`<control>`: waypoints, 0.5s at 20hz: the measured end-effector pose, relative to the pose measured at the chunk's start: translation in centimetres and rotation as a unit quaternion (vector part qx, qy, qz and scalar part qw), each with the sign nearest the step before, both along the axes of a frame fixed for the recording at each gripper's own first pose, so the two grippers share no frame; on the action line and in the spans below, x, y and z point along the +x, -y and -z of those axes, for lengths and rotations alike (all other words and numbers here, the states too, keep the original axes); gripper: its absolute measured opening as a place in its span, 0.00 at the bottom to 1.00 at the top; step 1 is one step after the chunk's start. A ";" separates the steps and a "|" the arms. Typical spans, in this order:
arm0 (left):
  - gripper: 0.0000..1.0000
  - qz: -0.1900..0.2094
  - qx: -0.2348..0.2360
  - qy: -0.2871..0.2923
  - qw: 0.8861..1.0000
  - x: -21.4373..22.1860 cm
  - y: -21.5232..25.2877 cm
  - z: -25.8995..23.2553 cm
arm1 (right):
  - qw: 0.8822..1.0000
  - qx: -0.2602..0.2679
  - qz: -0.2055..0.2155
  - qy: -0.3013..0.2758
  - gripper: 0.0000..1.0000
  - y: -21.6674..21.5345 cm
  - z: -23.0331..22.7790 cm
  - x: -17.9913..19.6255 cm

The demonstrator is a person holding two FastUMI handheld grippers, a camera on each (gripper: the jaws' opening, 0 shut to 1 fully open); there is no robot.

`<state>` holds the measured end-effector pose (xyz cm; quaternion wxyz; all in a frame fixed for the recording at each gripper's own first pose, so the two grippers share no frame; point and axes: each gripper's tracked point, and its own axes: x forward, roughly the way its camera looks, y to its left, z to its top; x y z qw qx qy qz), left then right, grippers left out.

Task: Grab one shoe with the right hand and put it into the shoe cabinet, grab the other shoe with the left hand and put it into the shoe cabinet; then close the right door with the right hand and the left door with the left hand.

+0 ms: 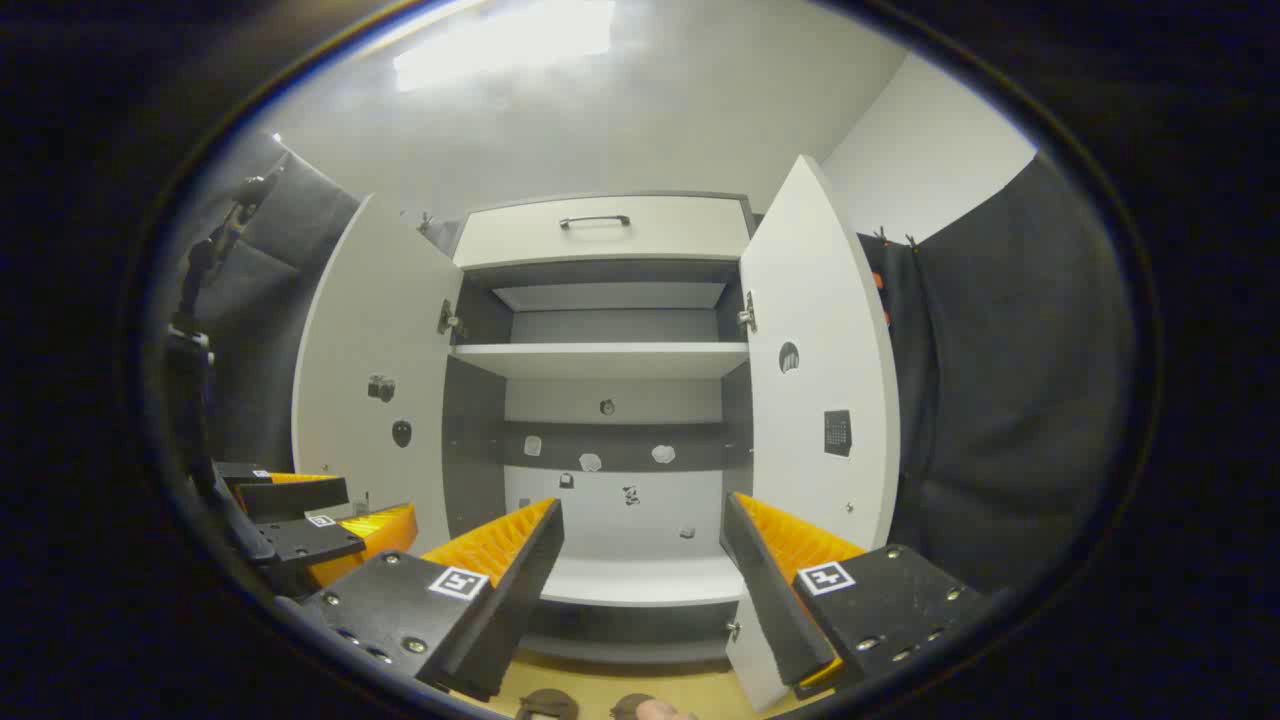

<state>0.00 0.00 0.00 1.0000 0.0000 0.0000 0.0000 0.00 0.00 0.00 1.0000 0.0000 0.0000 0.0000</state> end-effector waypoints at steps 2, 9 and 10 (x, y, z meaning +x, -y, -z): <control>0.99 0.000 0.000 -0.003 1.000 0.0 0.1 0.2 | 1.000 0.002 -0.002 0.000 0.96 -0.2 0.1 0.1; 0.99 -0.007 0.002 -0.008 1.000 0.4 -0.6 0.8 | 1.000 -0.004 -0.001 -0.009 0.96 -0.5 1.1 0.6; 0.99 -0.007 0.002 -0.008 1.000 0.4 -0.7 0.7 | 1.000 -0.005 -0.002 -0.013 0.96 -0.6 1.5 0.5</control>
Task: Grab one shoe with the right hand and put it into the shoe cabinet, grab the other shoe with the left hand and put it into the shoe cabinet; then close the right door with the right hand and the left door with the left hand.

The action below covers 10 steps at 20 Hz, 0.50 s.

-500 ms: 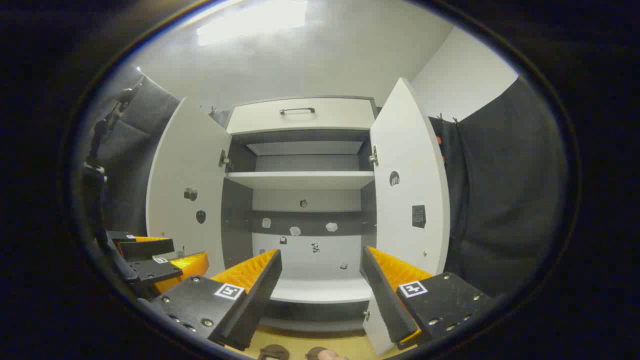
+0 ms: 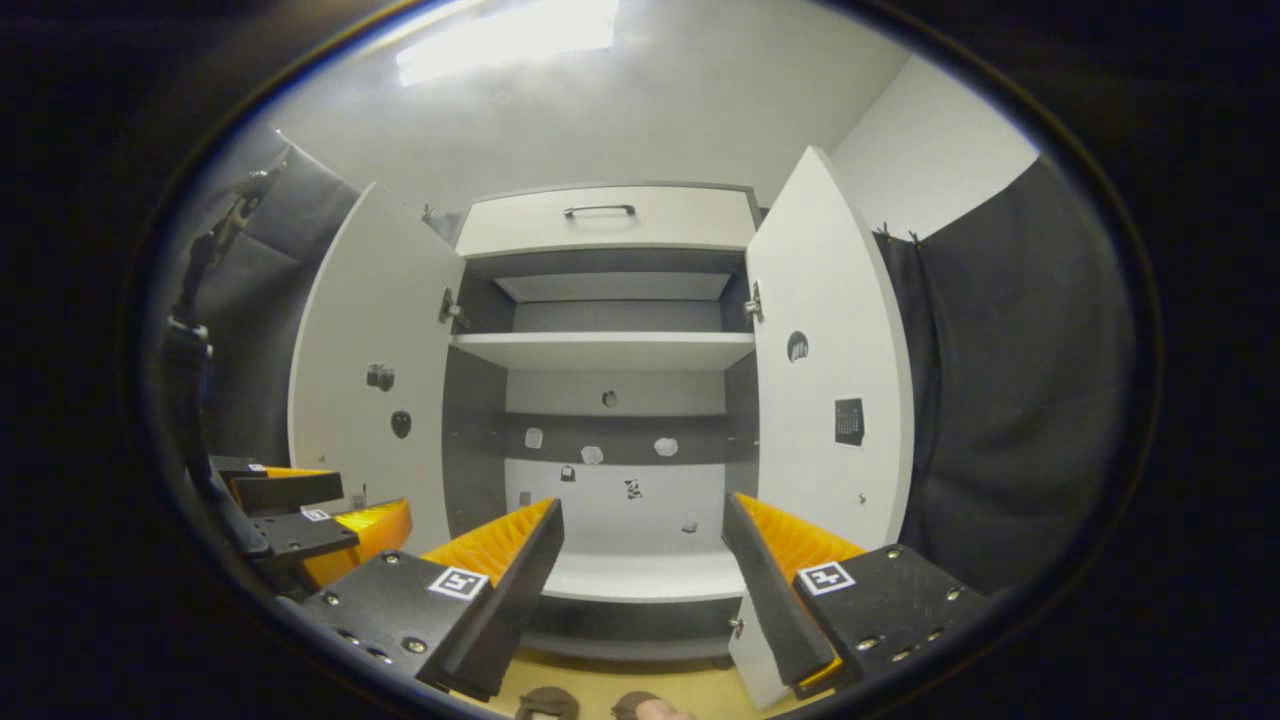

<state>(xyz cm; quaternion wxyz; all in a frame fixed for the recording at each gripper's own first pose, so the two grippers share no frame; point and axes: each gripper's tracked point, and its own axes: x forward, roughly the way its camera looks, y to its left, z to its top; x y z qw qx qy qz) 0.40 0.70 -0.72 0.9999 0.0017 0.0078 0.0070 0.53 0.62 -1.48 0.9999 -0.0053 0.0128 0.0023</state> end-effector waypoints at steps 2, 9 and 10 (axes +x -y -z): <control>0.99 -0.001 -0.001 0.001 1.000 -0.2 -0.4 -0.1 | 1.000 0.002 -0.004 -0.012 0.95 -0.4 1.4 0.3; 0.99 -0.008 0.000 0.003 1.000 -0.1 -1.7 -0.2 | 0.991 0.011 -0.014 -0.133 0.97 -1.1 15.2 -1.2; 0.99 -0.009 0.001 0.002 1.000 -0.1 -1.9 -0.2 | 0.988 0.011 -0.018 -0.154 0.97 -1.4 17.7 -1.8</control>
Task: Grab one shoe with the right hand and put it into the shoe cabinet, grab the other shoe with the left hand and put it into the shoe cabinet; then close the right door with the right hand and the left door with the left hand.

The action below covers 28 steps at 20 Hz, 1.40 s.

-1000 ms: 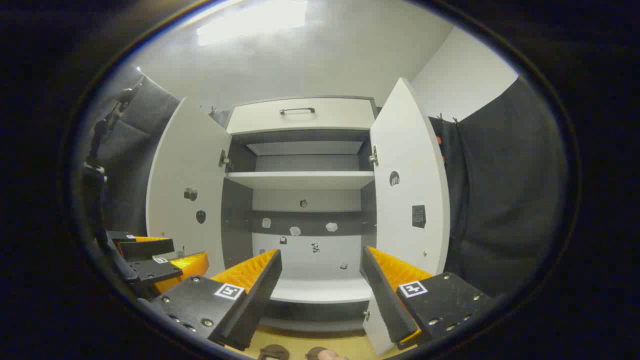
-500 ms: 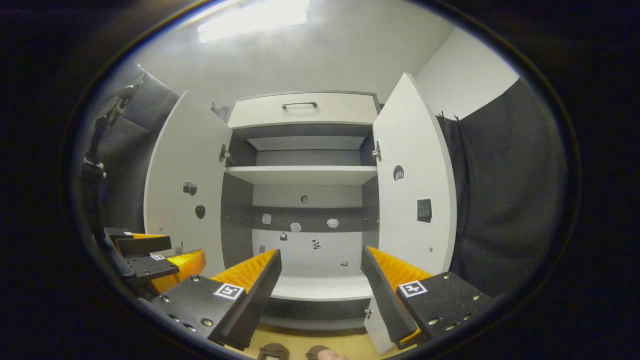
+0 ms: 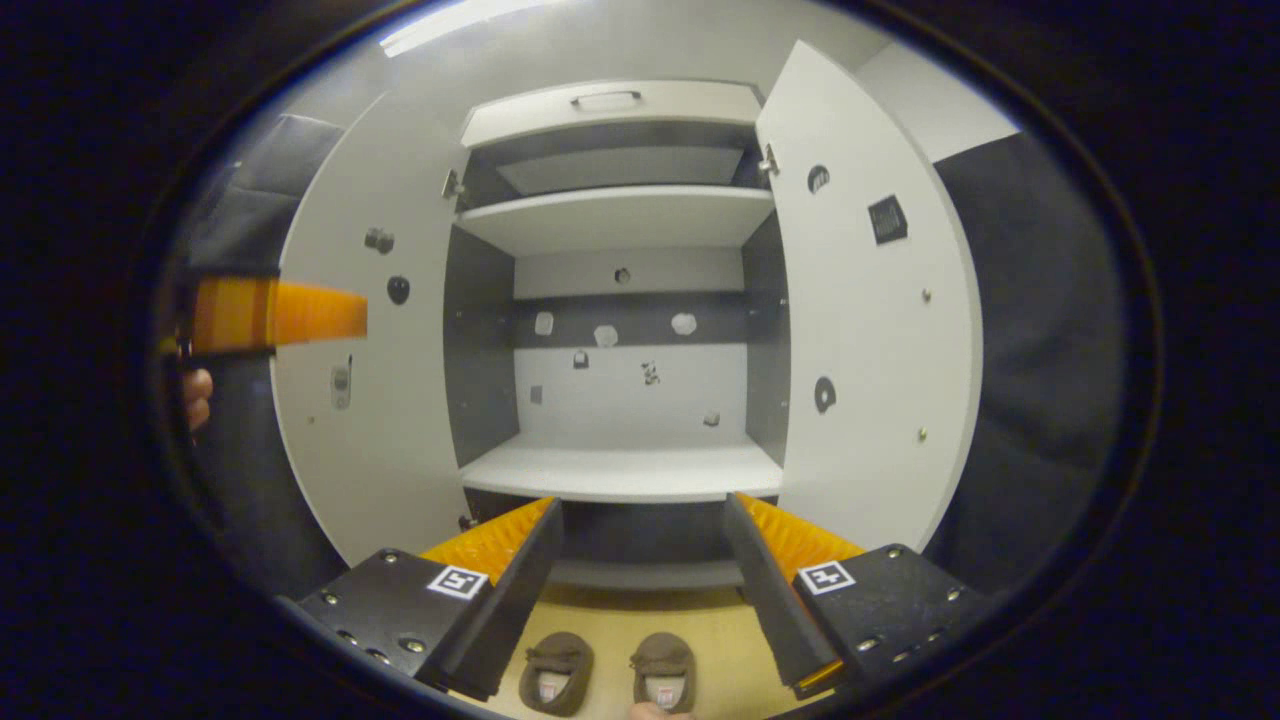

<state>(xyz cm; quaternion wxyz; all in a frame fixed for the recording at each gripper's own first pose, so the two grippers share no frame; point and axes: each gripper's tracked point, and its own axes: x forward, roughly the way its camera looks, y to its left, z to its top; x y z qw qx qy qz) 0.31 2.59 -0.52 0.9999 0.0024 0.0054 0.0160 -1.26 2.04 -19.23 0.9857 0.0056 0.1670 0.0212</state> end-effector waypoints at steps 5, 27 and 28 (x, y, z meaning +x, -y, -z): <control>0.99 -0.007 0.001 -0.003 1.000 -0.2 -0.8 0.4 | 0.993 0.014 -0.018 -0.112 0.97 -1.0 12.3 -3.5; 0.97 -0.057 0.012 -0.023 0.998 -1.0 -4.1 1.9 | 0.943 -0.043 -0.004 -0.330 0.35 0.2 38.6 -5.8; 0.97 -0.057 0.011 -0.022 0.998 -1.0 -4.1 1.9 | 0.946 -0.045 0.002 -0.321 0.19 0.4 39.0 -4.7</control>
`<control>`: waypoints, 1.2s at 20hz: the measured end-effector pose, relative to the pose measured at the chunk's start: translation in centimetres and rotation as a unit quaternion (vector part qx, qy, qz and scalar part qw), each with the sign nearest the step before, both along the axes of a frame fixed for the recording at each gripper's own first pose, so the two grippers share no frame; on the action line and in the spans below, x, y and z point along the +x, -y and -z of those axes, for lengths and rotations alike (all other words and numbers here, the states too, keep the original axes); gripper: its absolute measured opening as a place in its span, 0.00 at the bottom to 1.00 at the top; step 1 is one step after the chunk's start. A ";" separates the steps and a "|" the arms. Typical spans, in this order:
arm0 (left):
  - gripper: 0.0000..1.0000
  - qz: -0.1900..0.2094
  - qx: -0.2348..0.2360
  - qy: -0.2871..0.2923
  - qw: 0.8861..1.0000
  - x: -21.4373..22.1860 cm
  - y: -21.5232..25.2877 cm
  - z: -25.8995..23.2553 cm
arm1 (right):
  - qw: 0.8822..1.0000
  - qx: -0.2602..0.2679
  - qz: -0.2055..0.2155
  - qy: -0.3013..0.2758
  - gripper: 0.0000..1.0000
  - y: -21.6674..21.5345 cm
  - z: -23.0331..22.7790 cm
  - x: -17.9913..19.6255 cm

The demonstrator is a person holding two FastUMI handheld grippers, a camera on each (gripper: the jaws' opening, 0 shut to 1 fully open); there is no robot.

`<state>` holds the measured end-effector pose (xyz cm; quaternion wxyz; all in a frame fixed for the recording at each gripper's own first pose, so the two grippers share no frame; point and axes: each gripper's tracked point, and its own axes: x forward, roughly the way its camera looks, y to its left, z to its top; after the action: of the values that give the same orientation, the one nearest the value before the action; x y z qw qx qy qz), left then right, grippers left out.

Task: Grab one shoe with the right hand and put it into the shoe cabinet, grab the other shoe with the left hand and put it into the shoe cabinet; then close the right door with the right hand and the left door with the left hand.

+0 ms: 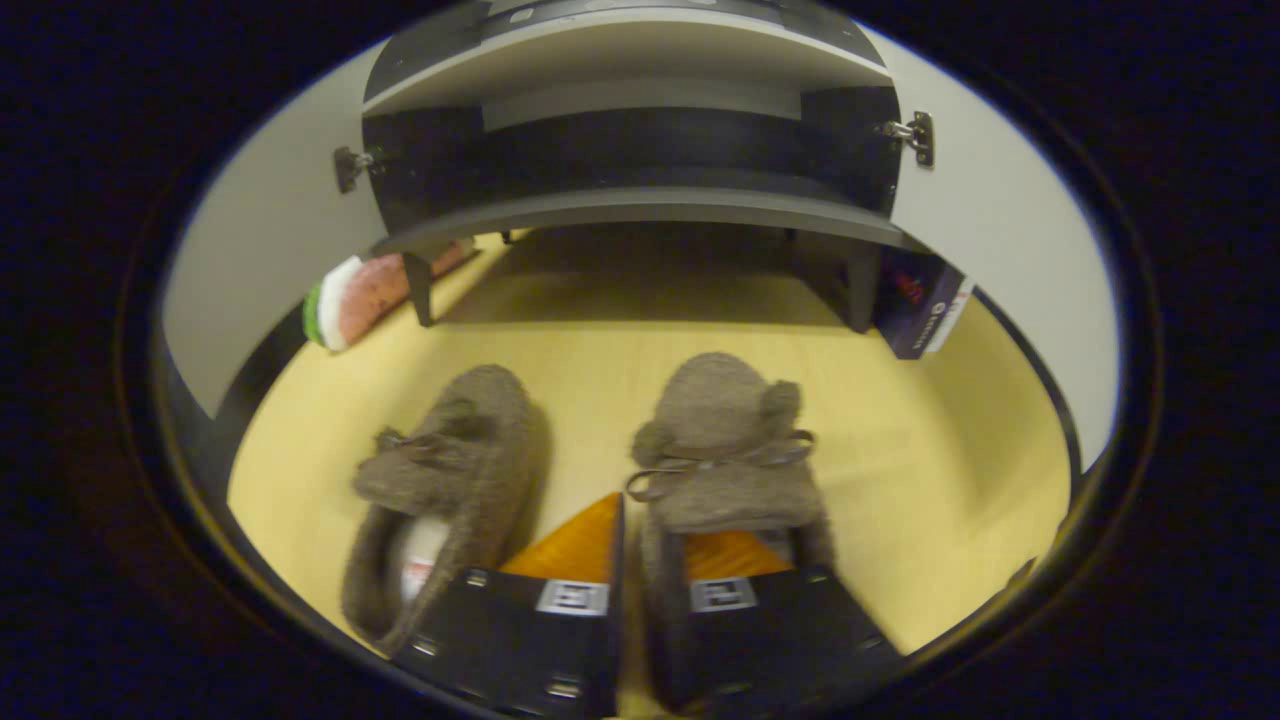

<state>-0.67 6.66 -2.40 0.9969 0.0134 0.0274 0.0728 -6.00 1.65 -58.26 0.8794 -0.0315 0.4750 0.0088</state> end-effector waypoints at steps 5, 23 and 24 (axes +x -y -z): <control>0.97 0.002 -0.001 0.001 1.000 -0.1 -0.1 0.1 | 1.000 0.004 0.002 -0.003 0.01 0.2 -0.5 0.0; 0.97 0.010 -0.011 0.011 1.000 -0.1 -0.1 -0.1 | 0.958 0.031 -0.037 0.284 0.00 -0.2 -32.4 18.6; 0.97 0.011 -0.013 0.012 1.000 -0.2 -0.1 -0.1 | 0.953 0.024 -0.043 0.298 0.00 -0.2 -33.6 20.7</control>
<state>-0.83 6.79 -2.33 0.9979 0.0000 0.0165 0.0620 14.68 1.83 -24.68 0.9802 -0.0316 0.1896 0.0484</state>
